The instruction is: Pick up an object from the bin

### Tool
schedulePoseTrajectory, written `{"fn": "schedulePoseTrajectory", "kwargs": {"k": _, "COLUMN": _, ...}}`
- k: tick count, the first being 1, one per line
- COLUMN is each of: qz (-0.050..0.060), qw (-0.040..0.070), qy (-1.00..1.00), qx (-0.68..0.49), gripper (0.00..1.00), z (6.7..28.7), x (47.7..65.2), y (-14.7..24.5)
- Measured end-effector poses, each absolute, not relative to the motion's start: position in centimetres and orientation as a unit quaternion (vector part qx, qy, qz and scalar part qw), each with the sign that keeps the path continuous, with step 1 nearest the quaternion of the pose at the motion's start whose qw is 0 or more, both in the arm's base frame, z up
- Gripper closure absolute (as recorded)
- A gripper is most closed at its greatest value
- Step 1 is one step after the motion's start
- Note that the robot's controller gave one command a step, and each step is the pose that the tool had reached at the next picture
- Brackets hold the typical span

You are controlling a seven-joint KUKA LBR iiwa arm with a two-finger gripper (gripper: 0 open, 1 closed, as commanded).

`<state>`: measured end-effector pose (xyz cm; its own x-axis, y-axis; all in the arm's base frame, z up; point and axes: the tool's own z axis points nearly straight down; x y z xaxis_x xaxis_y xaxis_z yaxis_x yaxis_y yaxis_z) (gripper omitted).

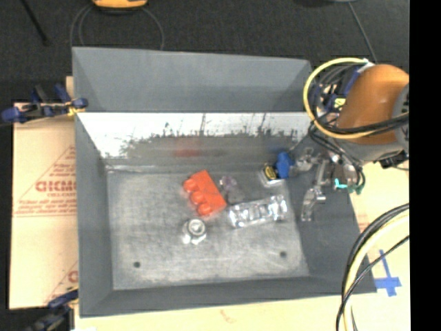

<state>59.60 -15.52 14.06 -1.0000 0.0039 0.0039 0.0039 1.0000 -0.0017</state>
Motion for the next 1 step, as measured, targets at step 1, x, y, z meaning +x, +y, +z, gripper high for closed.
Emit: {"fn": "schedulePoseTrajectory", "kwargs": {"k": 1, "qz": 0.0, "qw": 0.001, "qy": -0.991, "qx": -0.133, "gripper": 0.0, "z": 7.87, "x": 59.99, "y": -8.06}}
